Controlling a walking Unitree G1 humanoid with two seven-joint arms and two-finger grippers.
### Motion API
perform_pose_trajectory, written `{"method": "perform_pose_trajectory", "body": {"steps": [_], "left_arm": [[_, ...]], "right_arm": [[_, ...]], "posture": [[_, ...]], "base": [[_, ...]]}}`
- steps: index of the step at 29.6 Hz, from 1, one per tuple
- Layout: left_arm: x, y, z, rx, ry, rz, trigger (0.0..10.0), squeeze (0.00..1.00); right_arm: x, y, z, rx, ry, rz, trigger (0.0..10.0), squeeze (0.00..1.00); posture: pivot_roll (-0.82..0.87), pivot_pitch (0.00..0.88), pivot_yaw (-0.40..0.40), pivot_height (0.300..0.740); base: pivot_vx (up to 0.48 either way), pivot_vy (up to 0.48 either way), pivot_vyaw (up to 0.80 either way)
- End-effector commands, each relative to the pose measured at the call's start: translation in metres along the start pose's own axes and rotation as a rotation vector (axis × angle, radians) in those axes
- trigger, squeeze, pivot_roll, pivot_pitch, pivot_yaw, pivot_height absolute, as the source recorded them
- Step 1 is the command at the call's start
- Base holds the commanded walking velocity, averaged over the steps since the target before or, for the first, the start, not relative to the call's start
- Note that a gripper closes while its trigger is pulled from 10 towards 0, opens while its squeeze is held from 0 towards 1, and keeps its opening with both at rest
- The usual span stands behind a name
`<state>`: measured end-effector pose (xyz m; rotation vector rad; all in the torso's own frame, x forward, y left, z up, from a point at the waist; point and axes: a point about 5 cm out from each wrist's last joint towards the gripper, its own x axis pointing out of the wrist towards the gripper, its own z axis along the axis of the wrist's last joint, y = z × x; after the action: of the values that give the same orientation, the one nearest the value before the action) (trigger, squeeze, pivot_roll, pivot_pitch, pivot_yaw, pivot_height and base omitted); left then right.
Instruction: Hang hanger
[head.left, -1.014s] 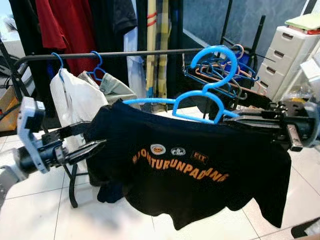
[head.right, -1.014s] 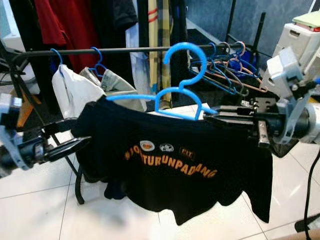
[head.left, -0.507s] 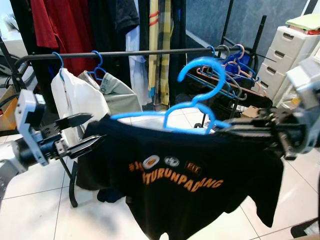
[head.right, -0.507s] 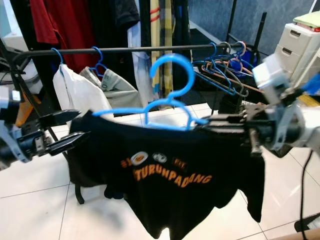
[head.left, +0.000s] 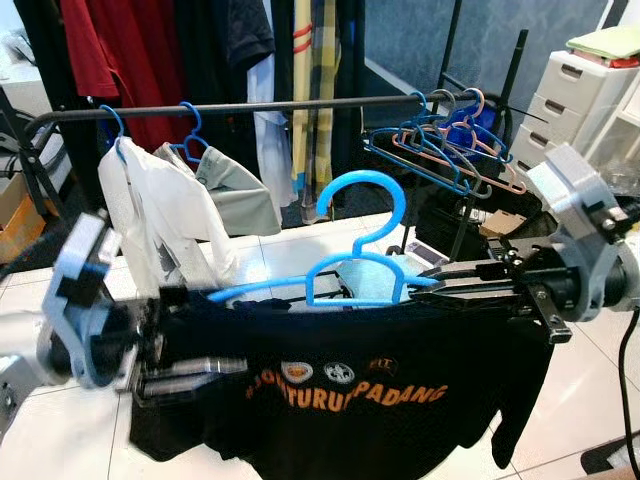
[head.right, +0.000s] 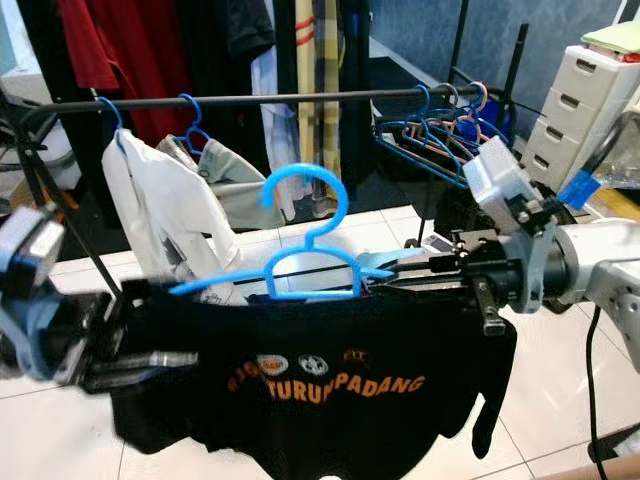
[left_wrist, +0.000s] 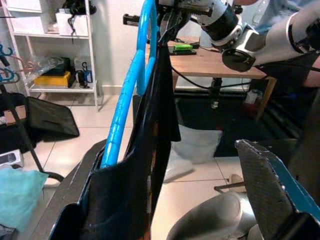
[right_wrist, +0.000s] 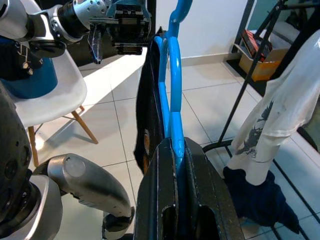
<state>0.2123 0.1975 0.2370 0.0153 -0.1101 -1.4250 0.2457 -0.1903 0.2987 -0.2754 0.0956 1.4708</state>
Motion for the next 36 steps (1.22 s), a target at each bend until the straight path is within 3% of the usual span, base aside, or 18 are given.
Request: {"method": "perform_pose_trajectory", "body": {"steps": [1,2,3,4,5,23,24,25,26,28,29,36], "left_arm": [[0.001,-0.003,-0.002,-0.025,0.027,-0.026,6.9,0.0],[0.002,-0.002,-0.003,-0.029,0.026,-0.024,4.1,0.0],[0.002,-0.002,-0.003,-0.029,0.026,-0.024,4.1,0.0],[0.003,-0.001,-0.003,-0.031,0.024,-0.019,2.5,0.0],[0.004,0.0,-0.005,-0.034,0.031,-0.009,0.0,0.0],[-0.003,0.012,-0.005,0.011,0.126,0.082,0.0,0.0],[-0.002,0.013,-0.004,0.02,0.129,0.084,0.0,0.0],[-0.001,0.013,-0.003,0.028,0.131,0.082,0.0,0.0],[0.002,0.013,-0.002,0.037,0.133,0.076,0.0,0.0],[0.002,0.013,-0.002,0.037,0.133,0.076,0.0,0.0],[0.005,0.013,-0.001,0.046,0.135,0.066,0.0,0.0],[0.015,0.015,0.0,0.068,0.158,0.025,0.0,0.0]], "right_arm": [[0.002,0.001,0.006,-0.033,-0.018,0.014,0.0,0.0],[0.002,0.001,0.006,-0.035,-0.016,0.015,0.0,0.0],[0.002,0.001,0.006,-0.035,-0.016,0.015,0.0,0.0],[0.002,0.0,0.007,-0.037,-0.015,0.015,0.0,0.0],[0.002,0.0,0.008,-0.041,-0.014,0.016,0.0,0.0],[0.002,0.0,0.007,-0.044,-0.011,0.029,0.0,0.0],[0.005,0.0,0.006,-0.062,-0.008,0.024,10.0,0.0],[0.01,-0.002,0.005,-0.069,-0.003,0.01,10.0,0.0],[0.013,-0.002,0.004,-0.061,-0.011,0.023,10.0,0.08],[0.013,-0.002,0.004,-0.061,-0.011,0.023,10.0,0.08],[0.016,-0.002,0.005,-0.052,-0.025,0.029,10.0,1.0],[0.021,-0.004,0.014,-0.086,-0.033,0.08,10.0,1.0]], "posture": [[-0.12,0.0,0.005,0.74],[-0.12,0.0,0.005,0.74],[-0.12,0.0,0.005,0.74],[-0.12,0.0,0.005,0.74],[-0.12,0.0,0.006,0.74],[-0.12,0.0,0.006,0.74],[-0.12,0.0,0.003,0.74],[-0.12,0.0,0.003,0.74],[-0.12,0.0,0.0,0.74],[-0.12,0.0,0.0,0.74],[-0.12,0.0,-0.003,0.74],[-0.12,0.0,-0.002,0.74]], "base": [[0.0,0.0,0.0],[0.0,0.0,0.0],[0.0,0.0,0.0],[0.0,0.0,0.0],[0.0,0.0,0.0],[0.0,0.0,0.0],[0.0,0.0,0.0],[0.0,0.0,0.0],[0.0,0.0,0.0],[0.0,0.0,0.0],[0.0,0.0,0.0],[0.0,0.0,0.0]]}}
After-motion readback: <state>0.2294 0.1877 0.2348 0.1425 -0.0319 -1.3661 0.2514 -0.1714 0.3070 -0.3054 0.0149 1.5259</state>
